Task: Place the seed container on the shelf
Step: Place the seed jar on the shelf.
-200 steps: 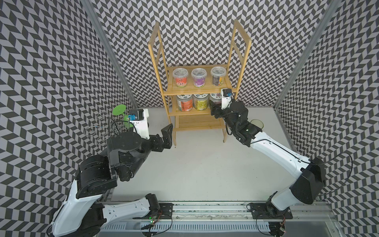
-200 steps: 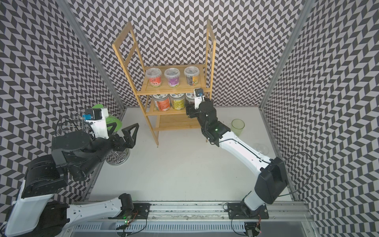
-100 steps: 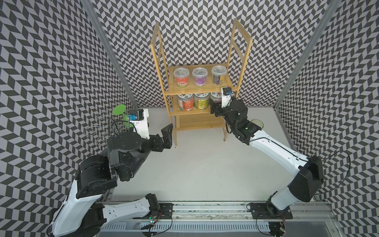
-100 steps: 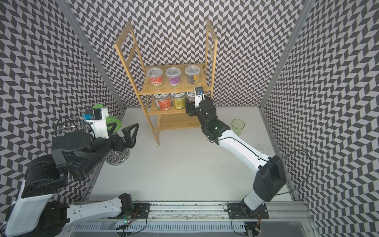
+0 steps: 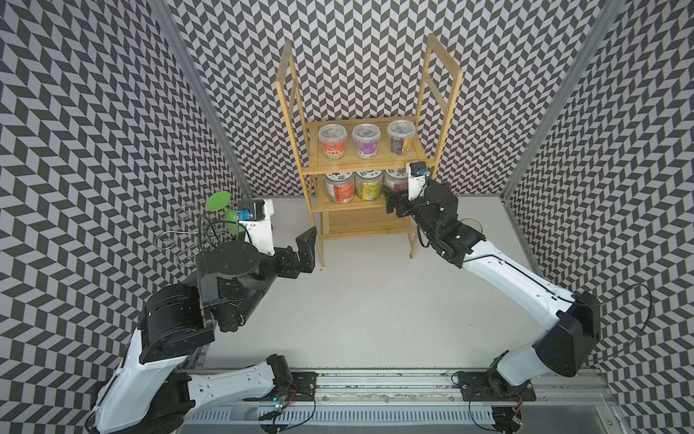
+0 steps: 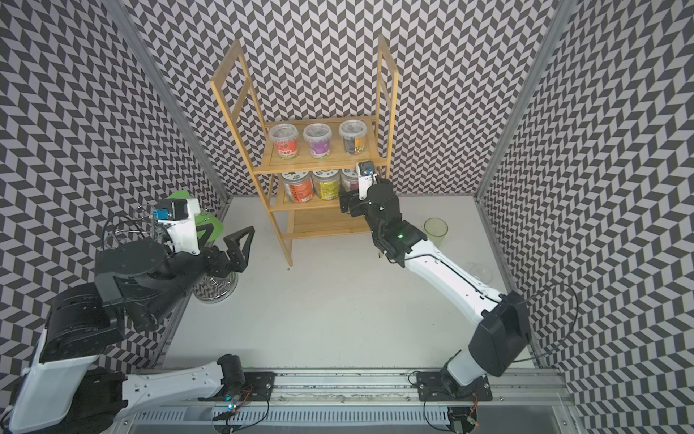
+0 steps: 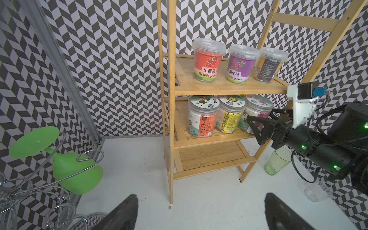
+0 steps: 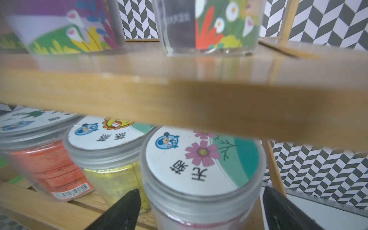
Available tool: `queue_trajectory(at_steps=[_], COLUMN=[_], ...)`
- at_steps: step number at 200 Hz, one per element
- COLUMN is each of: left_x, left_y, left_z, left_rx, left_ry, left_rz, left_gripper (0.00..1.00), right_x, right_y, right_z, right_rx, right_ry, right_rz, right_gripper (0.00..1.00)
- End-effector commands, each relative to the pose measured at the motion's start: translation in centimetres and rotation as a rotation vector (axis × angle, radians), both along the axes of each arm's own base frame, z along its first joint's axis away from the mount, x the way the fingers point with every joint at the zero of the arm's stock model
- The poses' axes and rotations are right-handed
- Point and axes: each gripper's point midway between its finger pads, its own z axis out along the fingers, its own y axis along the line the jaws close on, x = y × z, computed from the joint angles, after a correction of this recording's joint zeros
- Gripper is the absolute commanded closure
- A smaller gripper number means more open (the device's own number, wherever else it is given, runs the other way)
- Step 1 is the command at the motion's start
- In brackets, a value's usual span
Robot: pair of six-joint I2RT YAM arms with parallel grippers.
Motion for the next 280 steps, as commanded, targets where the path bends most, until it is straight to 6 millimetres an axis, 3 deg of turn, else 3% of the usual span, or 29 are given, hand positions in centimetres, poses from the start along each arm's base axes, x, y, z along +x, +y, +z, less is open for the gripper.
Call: queue_trajectory(at_steps=[1,25,108,280], left_x=[0.1,0.2,0.1,0.2], left_y=[-0.1,-0.3,-0.1,0.2], left_z=[-0.2,-0.2,-0.2,0.1], left_rx=[0.017,0.022,0.023,0.028], left_ry=[-0.004,-0.003,-0.003,-0.013], left_rz=[-0.002,-0.004,-0.003,0.011], left_gripper=[0.0,0.01,0.01,0.01], right_x=[-1.1,-1.6,-1.2,1.4], right_y=[-1.5,-1.7,-1.2,-2.0], right_z=[1.9,1.8,0.5,0.9], right_rx=[0.026,0.019,0.01,0.011], right_ry=[-0.033,-0.028,-0.005,-0.031], right_rz=[-0.025,-0.021,-0.013,-0.122], right_gripper=[0.0,0.0,0.2,0.19])
